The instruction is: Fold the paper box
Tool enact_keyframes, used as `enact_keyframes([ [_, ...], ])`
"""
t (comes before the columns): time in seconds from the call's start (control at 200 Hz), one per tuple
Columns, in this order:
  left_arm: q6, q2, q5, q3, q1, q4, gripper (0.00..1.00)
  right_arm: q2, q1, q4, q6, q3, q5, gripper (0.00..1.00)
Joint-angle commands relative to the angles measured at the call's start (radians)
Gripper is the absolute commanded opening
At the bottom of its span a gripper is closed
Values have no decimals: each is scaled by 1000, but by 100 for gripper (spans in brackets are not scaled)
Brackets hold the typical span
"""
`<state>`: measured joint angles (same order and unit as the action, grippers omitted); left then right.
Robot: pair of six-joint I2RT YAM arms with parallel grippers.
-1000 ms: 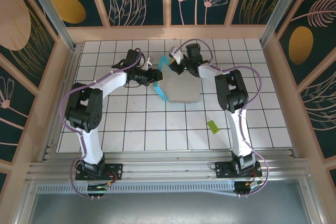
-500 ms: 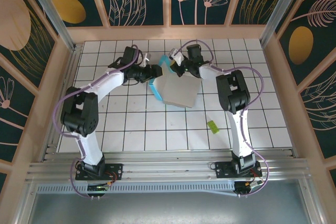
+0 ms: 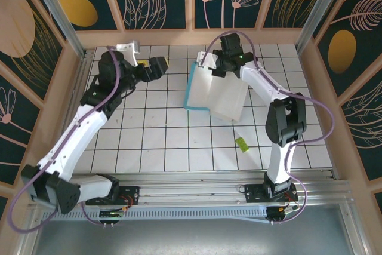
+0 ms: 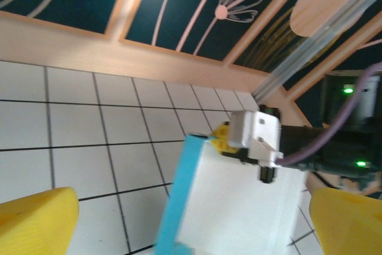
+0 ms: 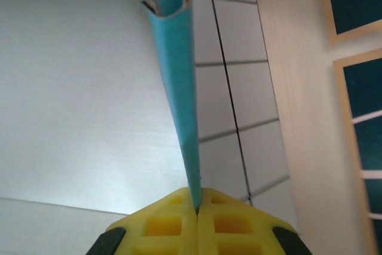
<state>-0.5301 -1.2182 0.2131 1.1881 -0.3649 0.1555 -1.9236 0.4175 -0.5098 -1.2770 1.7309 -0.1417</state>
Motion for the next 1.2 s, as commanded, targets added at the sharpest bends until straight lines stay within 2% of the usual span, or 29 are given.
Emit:
enact_keyframes([
  [0.0,38,56,-118,-99,9,-84,99,26,52,-243,-266,25,152,0],
  [0.065,46,95,-138,-154,9,-122,99,31,91,-239,-315,6,152,0],
  [0.12,54,119,-152,-194,9,-147,99,18,124,-214,-337,-12,202,0],
  [0.22,73,148,-158,-261,8,-177,99,-18,210,-117,-385,-80,251,8],
  [0.375,138,178,-154,-318,8,-183,99,-25,310,86,-420,-246,236,17],
  [0.541,255,221,-112,-375,9,-196,99,38,350,120,-321,-285,172,29],
  [0.656,327,216,-72,-378,9,-163,99,125,361,115,-138,-320,130,33],
  [0.761,368,188,-22,-367,9,-136,96,229,368,156,112,-409,88,39],
  [0.841,393,154,38,-351,9,-111,95,321,383,235,404,-487,87,41],
  [0.926,414,109,94,-348,5,-89,93,420,384,312,852,-558,121,42],
  [1.006,421,44,116,-333,-1,-53,90,527,385,315,1248,-631,174,42],
  [1.071,420,-33,133,-301,-10,-9,89,630,386,294,1559,-711,217,41],
  [1.196,397,-203,119,-240,-16,63,85,813,390,183,2056,-868,237,39],
])
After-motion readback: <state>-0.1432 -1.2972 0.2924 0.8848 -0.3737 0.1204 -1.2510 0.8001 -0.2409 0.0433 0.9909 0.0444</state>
